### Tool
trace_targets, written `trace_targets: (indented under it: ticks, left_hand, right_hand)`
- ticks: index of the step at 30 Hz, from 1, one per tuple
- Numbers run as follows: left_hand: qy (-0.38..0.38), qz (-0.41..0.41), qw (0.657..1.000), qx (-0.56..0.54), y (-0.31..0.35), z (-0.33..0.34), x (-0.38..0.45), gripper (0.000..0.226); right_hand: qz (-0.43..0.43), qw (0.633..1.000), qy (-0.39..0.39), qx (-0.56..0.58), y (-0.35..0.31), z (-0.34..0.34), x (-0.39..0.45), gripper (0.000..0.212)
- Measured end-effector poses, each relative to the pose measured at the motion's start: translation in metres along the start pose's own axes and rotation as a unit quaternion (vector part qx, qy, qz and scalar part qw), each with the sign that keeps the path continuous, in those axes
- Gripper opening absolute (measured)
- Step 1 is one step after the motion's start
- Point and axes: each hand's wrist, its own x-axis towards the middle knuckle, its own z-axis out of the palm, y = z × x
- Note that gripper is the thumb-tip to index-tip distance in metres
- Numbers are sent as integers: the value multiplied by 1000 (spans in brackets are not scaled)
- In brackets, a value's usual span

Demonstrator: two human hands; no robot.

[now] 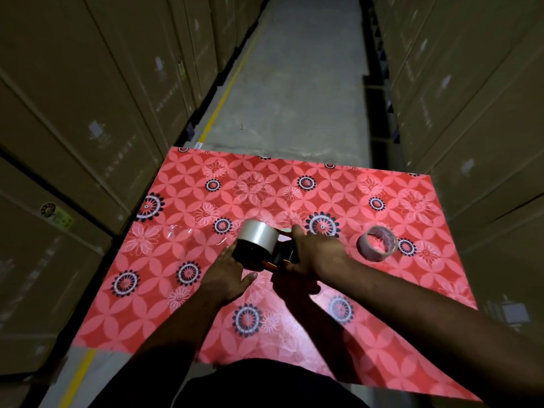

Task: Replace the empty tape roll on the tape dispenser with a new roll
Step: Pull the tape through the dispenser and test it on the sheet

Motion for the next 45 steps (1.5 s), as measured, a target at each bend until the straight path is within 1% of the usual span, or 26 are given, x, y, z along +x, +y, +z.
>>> trace_targets:
  ticks: [4,8,10,12,14,15,17,18,21,22,25,26,28,29,30,31,32,33,34,35,37,38,40,43,45]
  left_hand:
    - [9,-25,1000,3,-4,4,-16,91]
    - [-3,-35,999,16,-5,4,-20,90]
    - [5,-30,999,13,-5,2,-20,91]
    - [-1,-26,1000,8,-6,0,-19,92]
    - [-1,-29,1000,5,-4,-1,-20,91]
    - [-5,-31,1000,5,-3,-2,-20,91]
    - [-13,-32,999,0,-2,-4,-19,91]
    - [-14,-34,999,-1,-1,-4,-19,91]
    - [-18,-36,999,-7,0,-6,-19,96]
    - [-18,-38,999,-5,-1,-6,-19,96]
    - [-15,-41,999,-3,3,-8,-19,92]
    - [-17,-44,999,-8,5,-9,-19,92]
    - [-16,-52,998,-16,9,-9,-18,92]
    - [-14,-57,998,-22,11,-9,-17,92]
    - [-15,-61,998,-28,12,-9,-17,92]
    - [-17,-65,997,-33,13,-10,-16,92]
    - [-18,-68,997,-35,14,-10,-16,92]
    - [-18,-71,997,-35,15,-10,-16,92]
    - [-17,-73,997,-35,16,-9,-16,92]
    - [-17,-75,996,-37,16,-9,-16,92]
    - [-19,-80,996,-40,17,-9,-14,93]
    - [-21,-82,996,-37,18,-10,-13,93]
    - [-24,-88,995,-36,20,-12,-12,94]
    - [-24,-95,994,-51,24,-17,-11,91]
    - [-21,-93,993,-67,28,-18,-13,88]
  right_hand:
    - [16,1000,-7,-19,-12,-11,10,72]
    - [22,999,6,-47,-17,-23,27,73]
    - [30,998,18,-57,-19,-24,44,74]
    - [56,996,35,-57,-9,-30,61,71]
    - [88,994,46,-46,14,-42,67,77]
    - [102,993,46,-23,27,-48,66,81]
    - [124,989,48,57,50,-47,59,81]
    - [133,985,46,105,57,-41,55,81]
    - [141,963,31,230,61,-22,44,92]
    - [140,956,31,257,61,-16,42,90]
    - [135,938,51,315,62,-3,32,71]
    - [144,928,58,339,63,3,29,69]
    - [162,895,59,412,65,16,23,73]
    - [163,872,67,457,65,23,20,79]
    - [164,838,71,515,63,30,17,84]
    - [168,786,63,592,60,35,12,82]
    - [168,714,31,679,55,40,7,74]
    - [159,651,-8,742,49,46,1,63]
    - [151,603,-39,782,44,51,-5,57]
    - [136,567,-66,810,39,54,-10,57]
    - [108,513,-82,848,33,64,-14,59]
    - [108,497,-80,857,31,67,-14,60]
    - [120,484,-77,863,26,69,-15,61]
    - [133,476,-74,866,21,71,-15,62]
    - [143,481,-82,861,19,78,-11,63]
